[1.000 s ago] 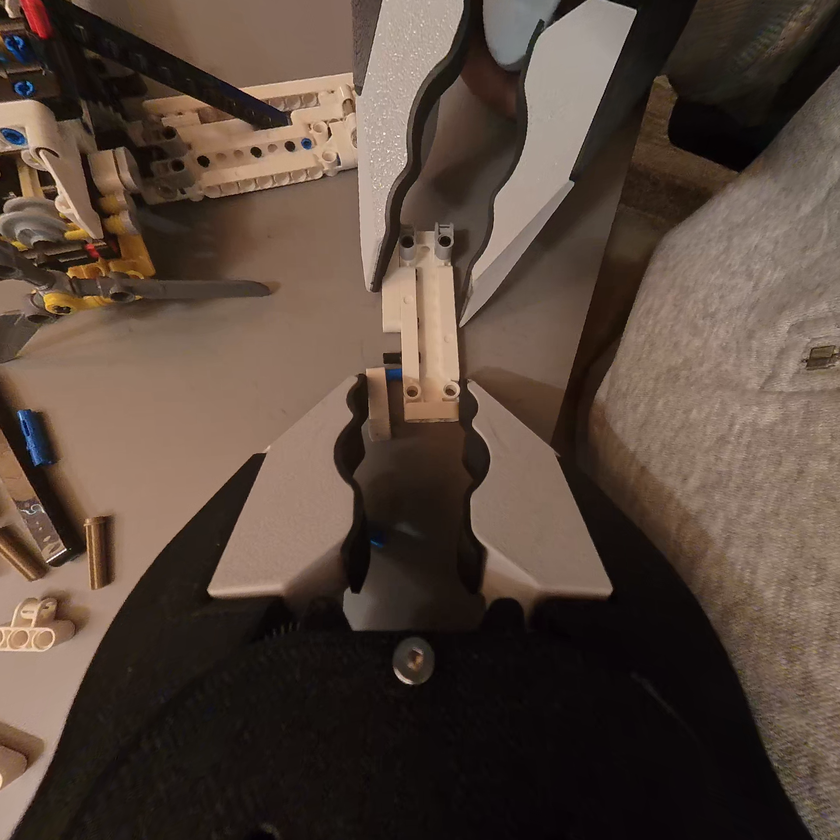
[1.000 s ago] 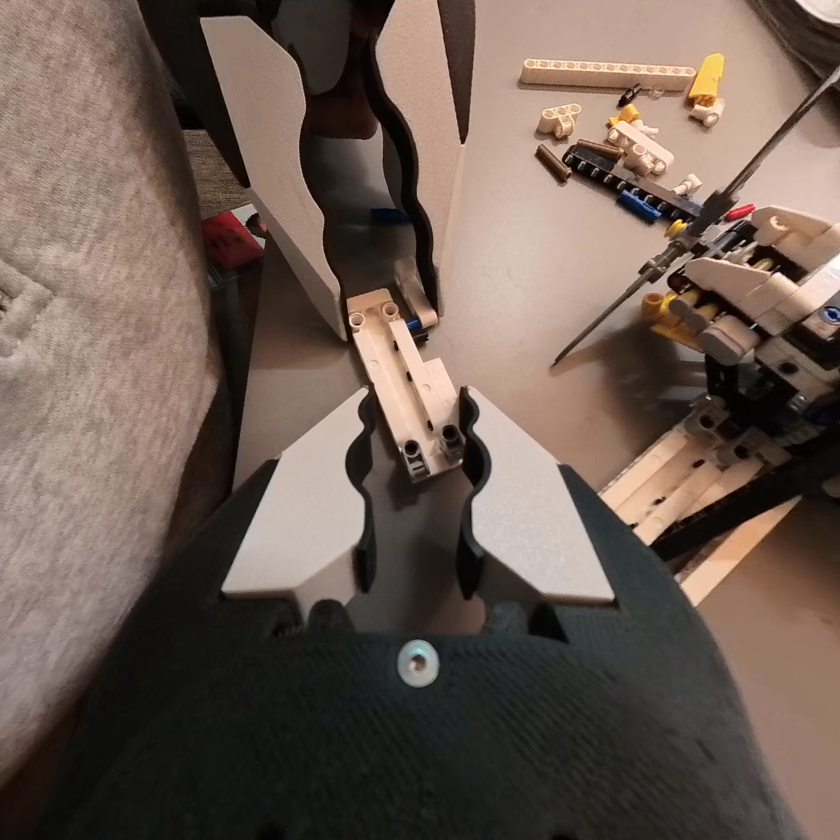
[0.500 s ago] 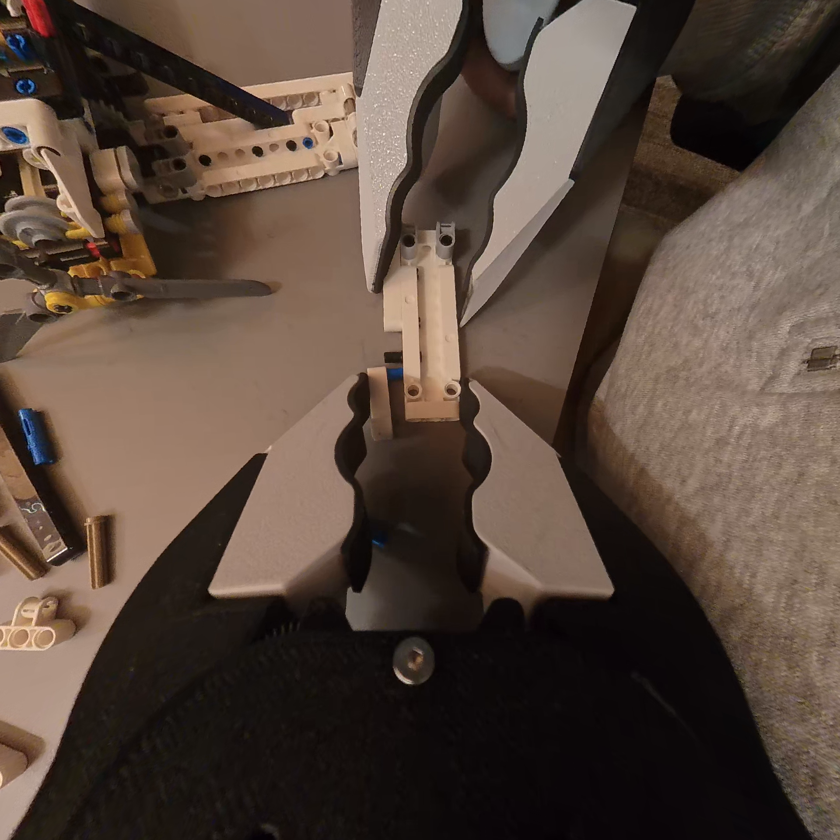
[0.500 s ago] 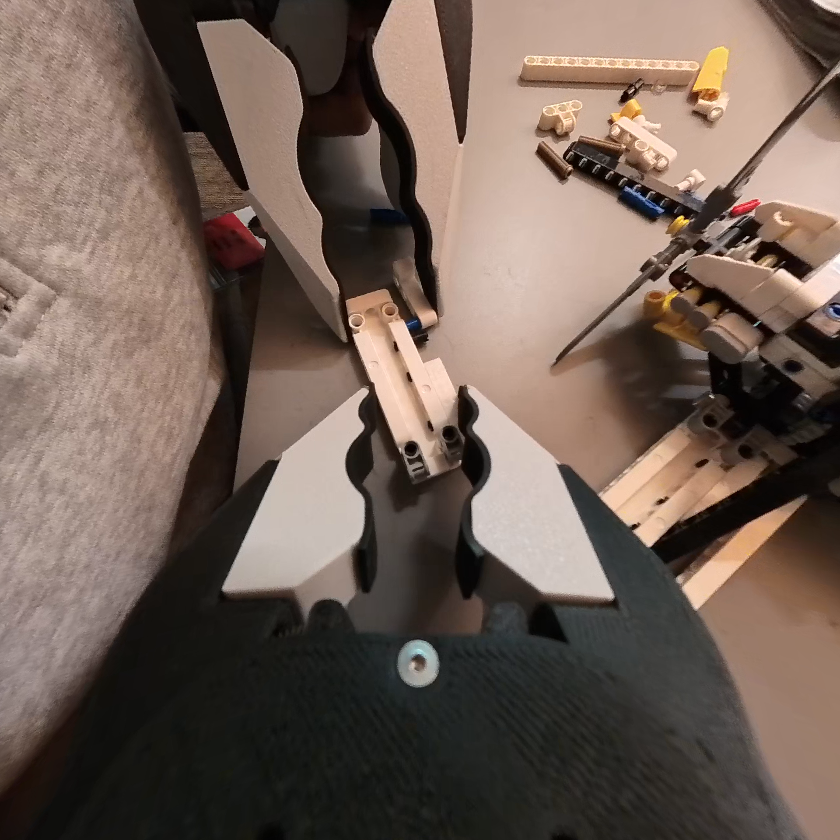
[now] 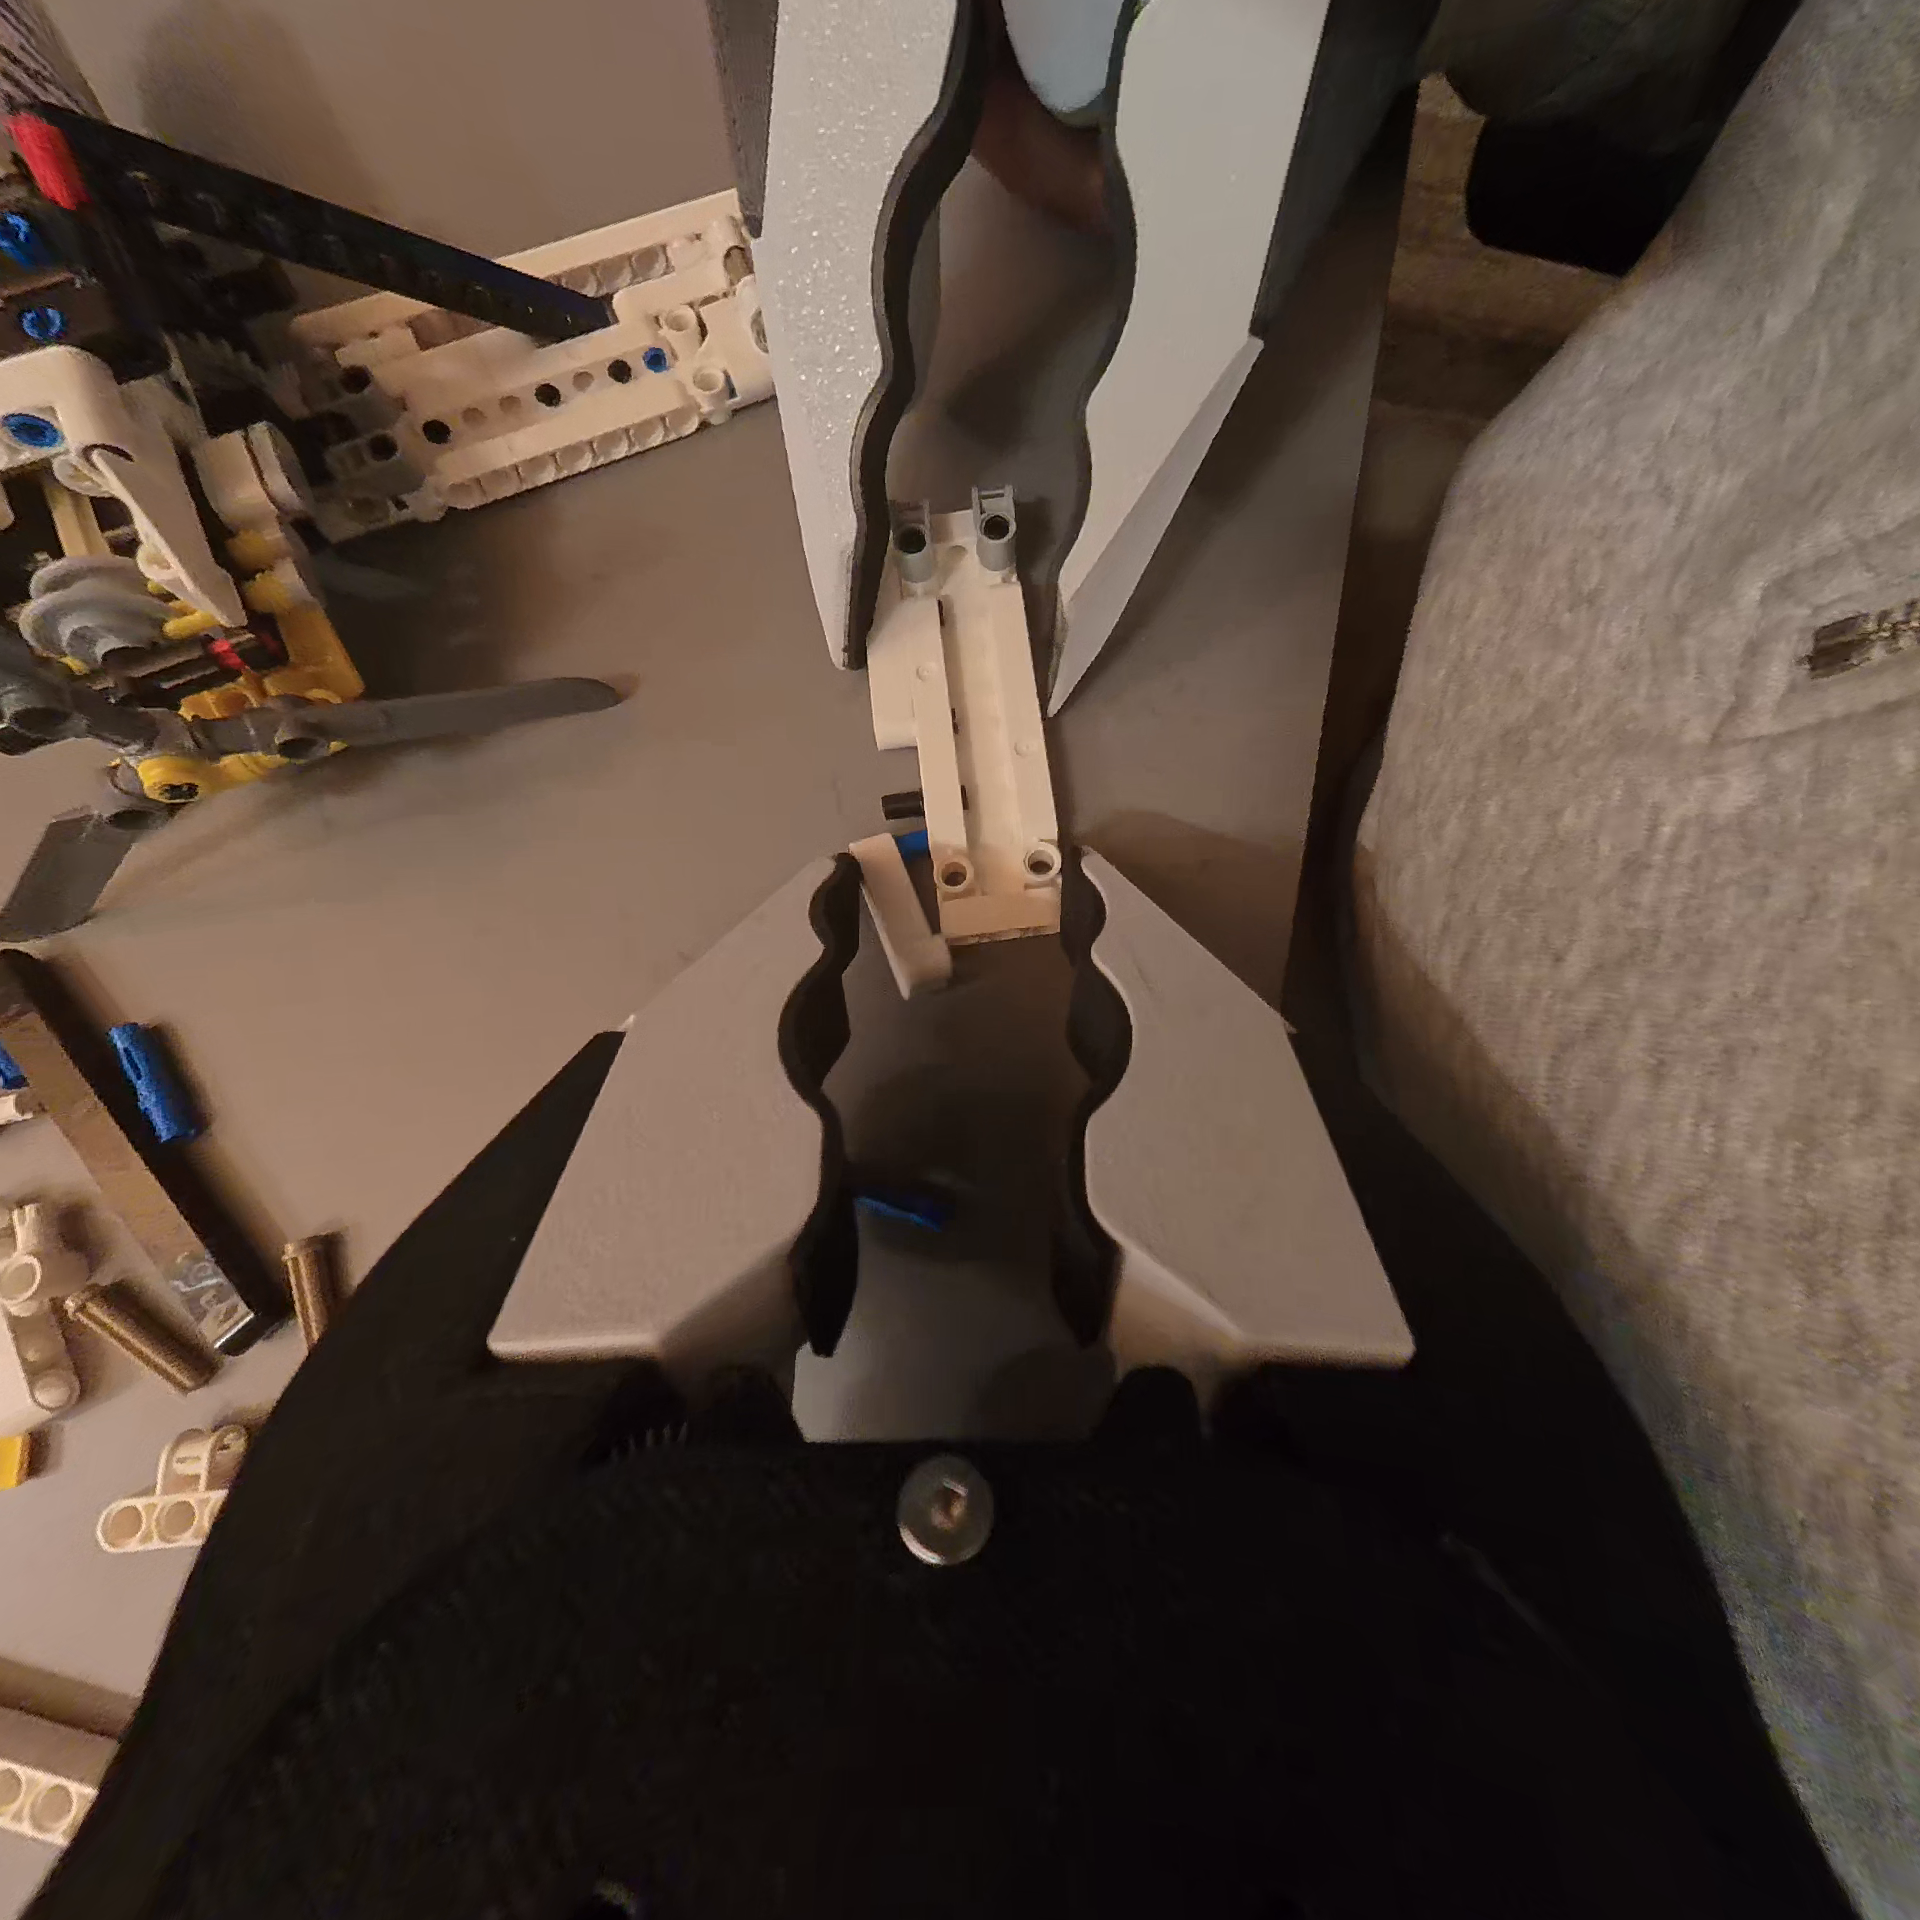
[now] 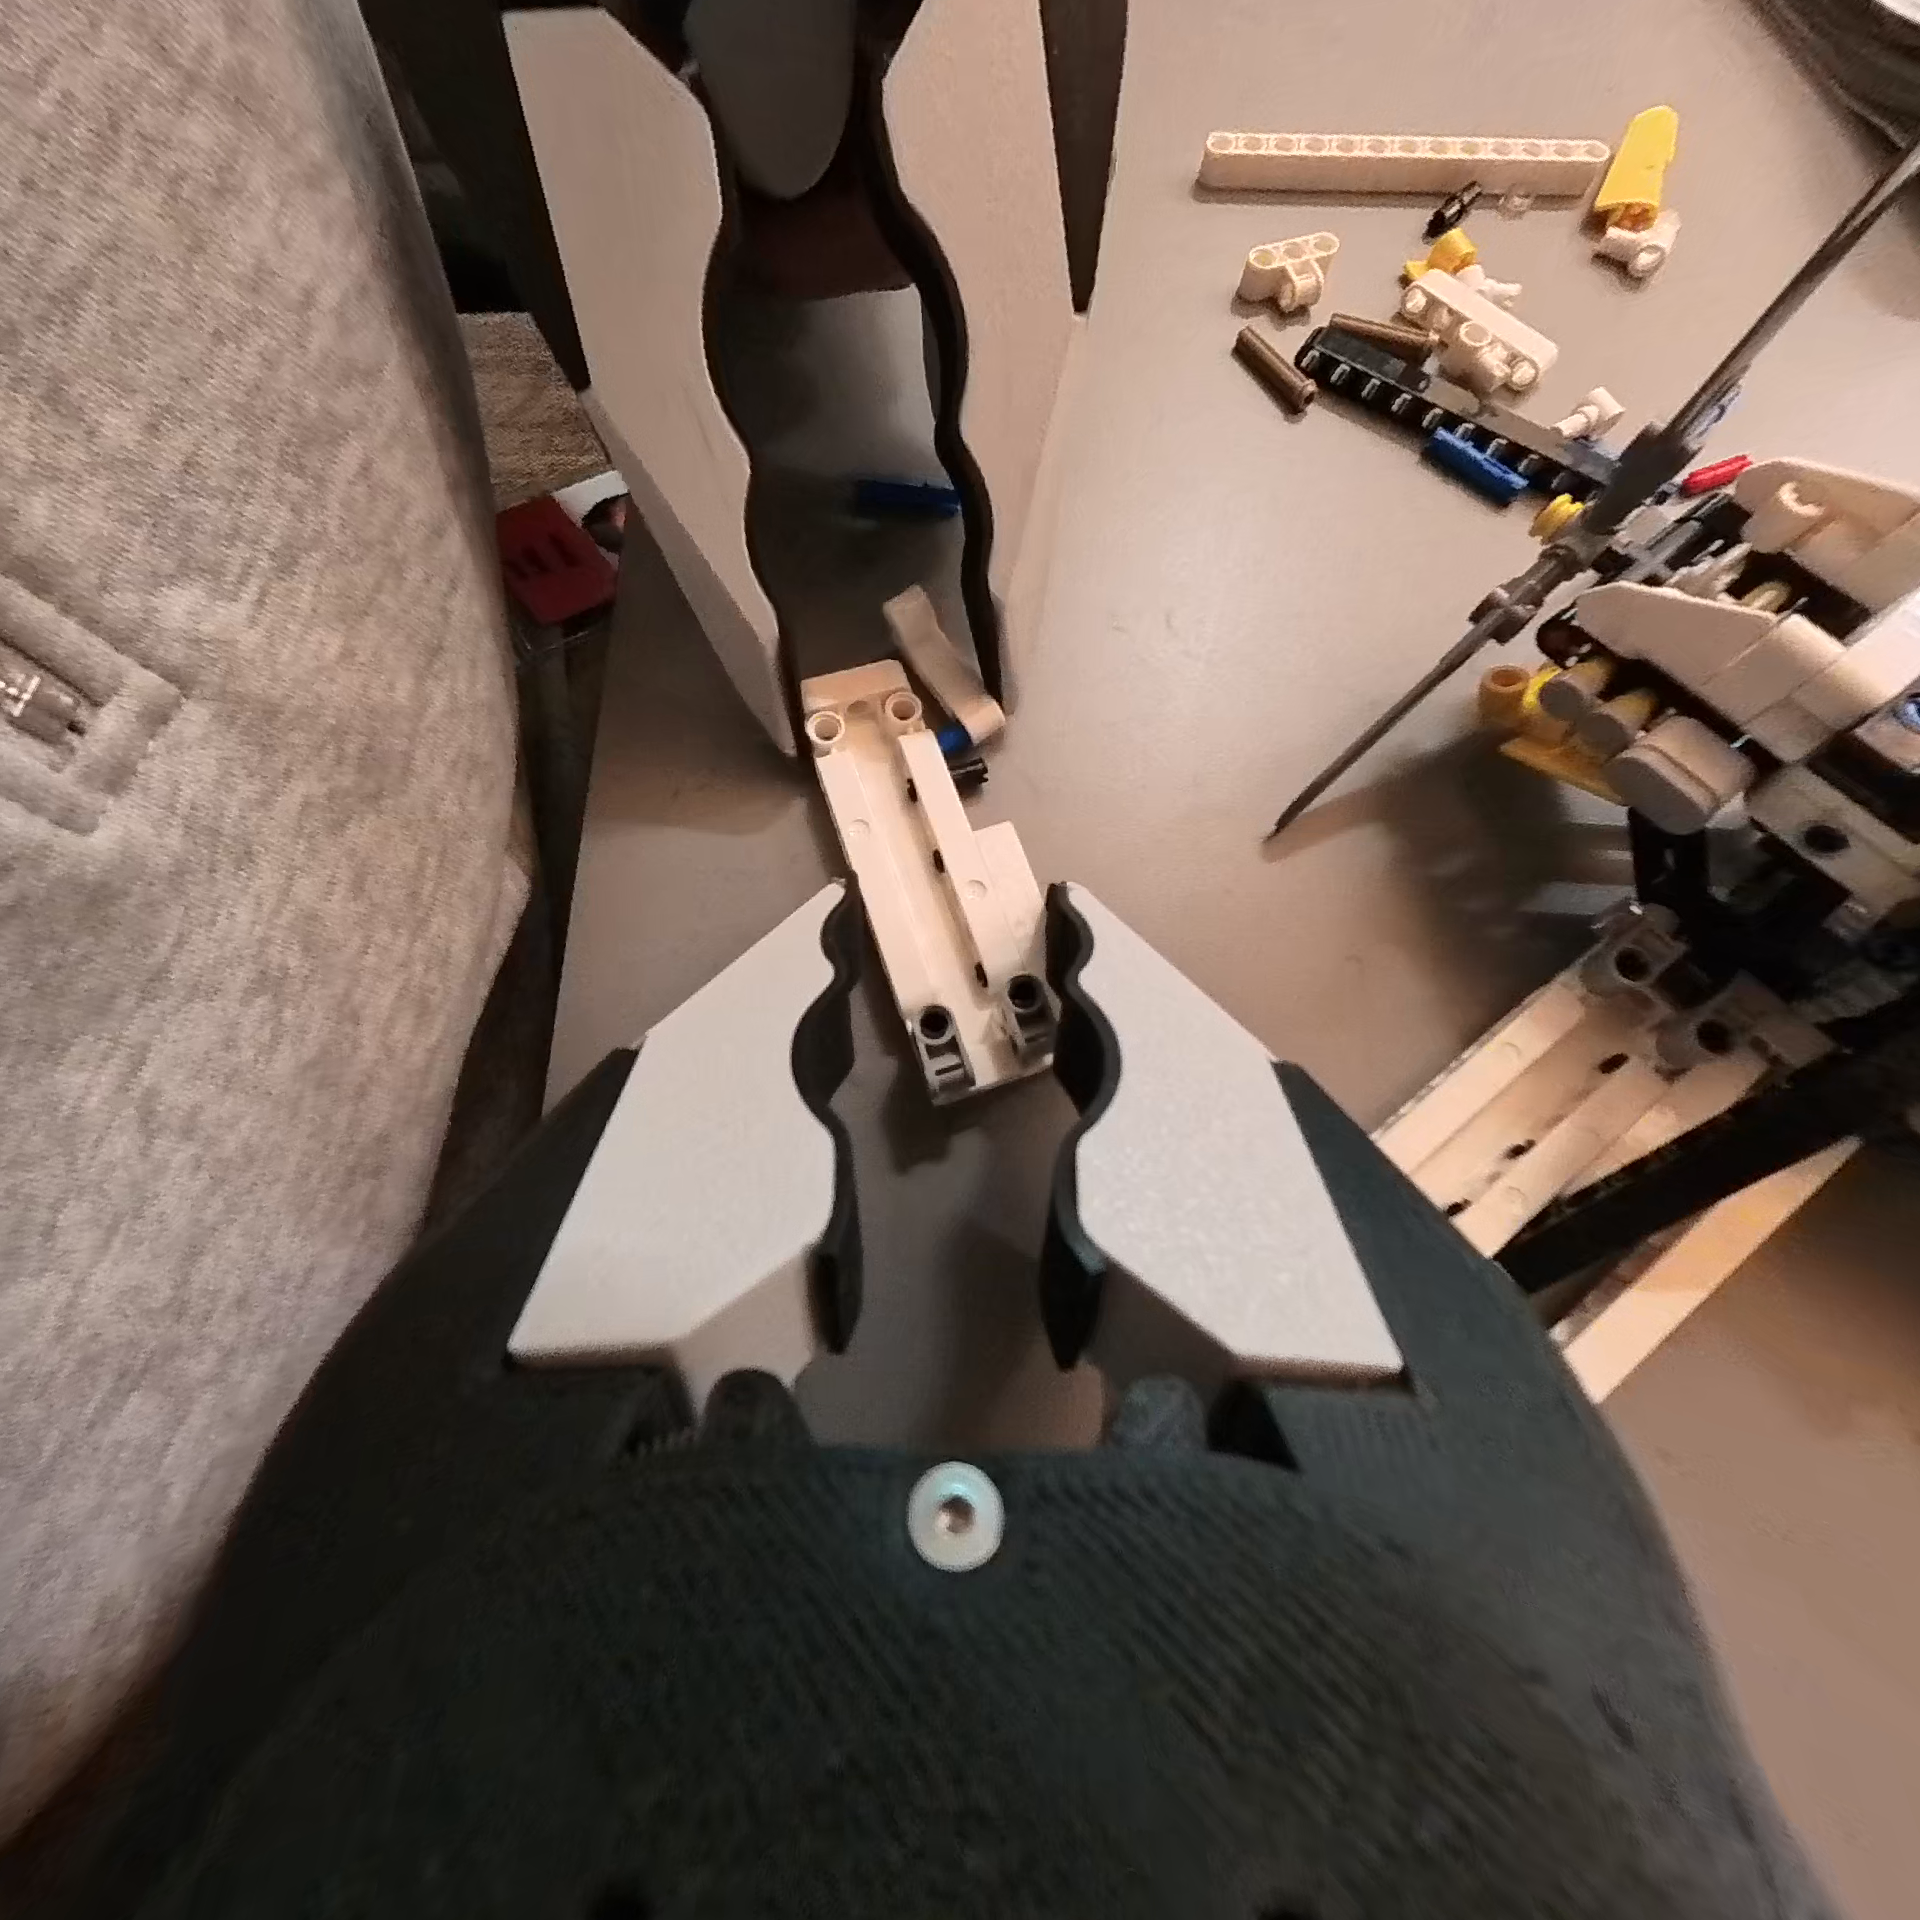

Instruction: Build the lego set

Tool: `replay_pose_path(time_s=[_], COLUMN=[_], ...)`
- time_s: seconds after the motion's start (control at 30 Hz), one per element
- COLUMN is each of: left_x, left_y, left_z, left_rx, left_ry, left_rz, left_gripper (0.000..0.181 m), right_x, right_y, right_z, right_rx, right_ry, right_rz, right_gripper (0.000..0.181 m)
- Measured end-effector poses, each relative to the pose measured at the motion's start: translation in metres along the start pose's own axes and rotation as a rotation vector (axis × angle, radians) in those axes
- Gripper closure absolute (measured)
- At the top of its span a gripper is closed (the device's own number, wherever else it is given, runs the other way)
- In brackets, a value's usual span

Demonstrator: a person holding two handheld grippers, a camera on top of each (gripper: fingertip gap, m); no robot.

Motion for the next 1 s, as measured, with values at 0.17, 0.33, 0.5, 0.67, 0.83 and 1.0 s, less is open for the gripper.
replay_pose_path(time_s=[0.17, 0.33, 0.5, 0.67, 0.83, 1.0], left_x=[-0.005, -0.007, -0.006, -0.007, -0.007, 0.001], left_y=[0.001, 0.003, 0.003, 0.005, 0.006, -0.008], left_z=[0.001, 0.003, 0.002, 0.003, 0.002, 0.000], left_rx=[-0.012, -0.053, -0.069, -0.078, -0.118, -0.123], left_ry=[-0.023, -0.038, -0.019, -0.033, -0.037, 0.002], left_rz=[-0.049, -0.087, -0.112, -0.096, -0.086, -0.075], left_gripper=[0.144, 0.156, 0.154, 0.143, 0.126, 0.113], right_x=[0.000, 0.000, 0.000, 0.000, 0.000, 0.000], right_y=[0.001, 0.002, 0.002, 0.002, 0.002, 0.002], right_z=[0.000, 0.000, 0.000, 0.000, 0.000, 0.000], right_rx=[-0.005, -0.010, -0.010, -0.009, -0.011, -0.011], right_ry=[0.000, -0.003, -0.004, -0.004, -0.003, -0.002], right_rz=[0.002, 0.012, 0.015, 0.015, 0.013, 0.009], right_gripper=[0.147, 0.147, 0.147, 0.147, 0.147, 0.147])
Point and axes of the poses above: each gripper's, where its closed fingertips meet, x out along the fingers, z out of its top, y = z × x across the jaws, the point moved 6 cm from there along -x, back along the fingers, and after that the axes turned 15 degrees about -x, right-handed, at the moved point
